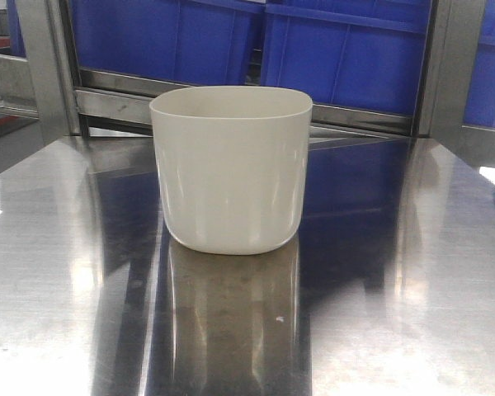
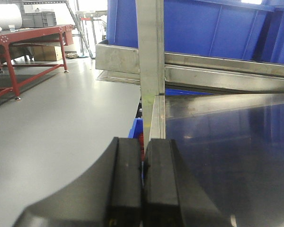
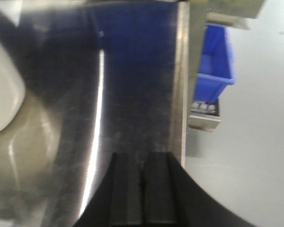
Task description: Move white bin to right shelf second layer
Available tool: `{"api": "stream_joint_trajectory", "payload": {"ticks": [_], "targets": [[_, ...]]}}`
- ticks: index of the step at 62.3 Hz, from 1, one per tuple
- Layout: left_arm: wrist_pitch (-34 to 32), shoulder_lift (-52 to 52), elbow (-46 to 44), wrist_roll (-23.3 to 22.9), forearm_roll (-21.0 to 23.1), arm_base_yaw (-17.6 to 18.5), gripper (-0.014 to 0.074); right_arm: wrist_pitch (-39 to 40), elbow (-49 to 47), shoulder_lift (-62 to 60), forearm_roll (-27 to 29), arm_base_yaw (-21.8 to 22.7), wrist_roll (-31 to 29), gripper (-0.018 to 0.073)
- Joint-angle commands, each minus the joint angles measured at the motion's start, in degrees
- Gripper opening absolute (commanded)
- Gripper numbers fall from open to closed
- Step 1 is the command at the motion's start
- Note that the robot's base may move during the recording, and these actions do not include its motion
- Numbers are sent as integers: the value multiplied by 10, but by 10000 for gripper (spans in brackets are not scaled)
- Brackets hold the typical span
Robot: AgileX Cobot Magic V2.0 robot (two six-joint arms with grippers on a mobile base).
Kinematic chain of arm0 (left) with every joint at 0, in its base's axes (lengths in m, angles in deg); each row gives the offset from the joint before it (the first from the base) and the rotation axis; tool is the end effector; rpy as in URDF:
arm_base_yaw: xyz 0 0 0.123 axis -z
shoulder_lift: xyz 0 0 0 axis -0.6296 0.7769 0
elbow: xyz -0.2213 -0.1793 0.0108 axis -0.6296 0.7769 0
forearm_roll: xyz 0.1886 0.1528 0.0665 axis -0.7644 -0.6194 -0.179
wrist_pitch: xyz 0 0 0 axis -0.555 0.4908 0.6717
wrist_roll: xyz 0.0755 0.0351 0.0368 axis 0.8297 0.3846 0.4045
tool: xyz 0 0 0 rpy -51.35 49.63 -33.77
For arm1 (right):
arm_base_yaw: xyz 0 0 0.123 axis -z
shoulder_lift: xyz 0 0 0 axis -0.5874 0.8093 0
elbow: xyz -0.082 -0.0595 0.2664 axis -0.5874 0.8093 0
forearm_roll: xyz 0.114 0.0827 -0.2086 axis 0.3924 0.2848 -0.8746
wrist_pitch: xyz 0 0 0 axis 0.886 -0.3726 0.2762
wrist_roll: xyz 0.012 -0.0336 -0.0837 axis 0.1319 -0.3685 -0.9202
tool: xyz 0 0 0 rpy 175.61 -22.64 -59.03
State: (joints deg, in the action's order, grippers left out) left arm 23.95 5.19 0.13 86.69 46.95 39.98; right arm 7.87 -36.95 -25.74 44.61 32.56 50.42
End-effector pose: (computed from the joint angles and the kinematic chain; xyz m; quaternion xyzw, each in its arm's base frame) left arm 0.0562 -0.0014 0.2034 0.0201 0.7058 0.0042 0.7081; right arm 0.1196 0.0157 0.3013 -0.0231 0.8707 0.0704 0.4862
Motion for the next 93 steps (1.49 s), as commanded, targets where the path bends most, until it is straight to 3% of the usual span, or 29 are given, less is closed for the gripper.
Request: {"api": "stream_joint_trajectory", "payload": {"ticks": [1, 18, 26, 47, 54, 65, 84, 93], "targets": [[-48, -8, 21, -1, 3, 2, 85, 34, -54, 49, 1, -32, -10, 56], [-48, -8, 21, -1, 3, 2, 85, 36, -134, 181, 1, -134, -5, 56], [-48, -8, 21, -1, 3, 2, 85, 31, -183, 251, 1, -161, -3, 57], [-48, -8, 21, -1, 3, 2, 85, -110, -359, 424, -11, -171, 155, 64], [-48, -8, 21, -1, 3, 2, 85, -165, -415, 465, -33, -185, 179, 143], [-48, -8, 21, -1, 3, 2, 85, -244, -516, 515, -41, -210, 257, 384], [-48, -8, 21, -1, 3, 2, 85, -310, -624, 561, -34, -258, 264, 394], [-48, -8, 21, -1, 3, 2, 85, -334, -659, 591, -34, -269, 334, 394]]}}
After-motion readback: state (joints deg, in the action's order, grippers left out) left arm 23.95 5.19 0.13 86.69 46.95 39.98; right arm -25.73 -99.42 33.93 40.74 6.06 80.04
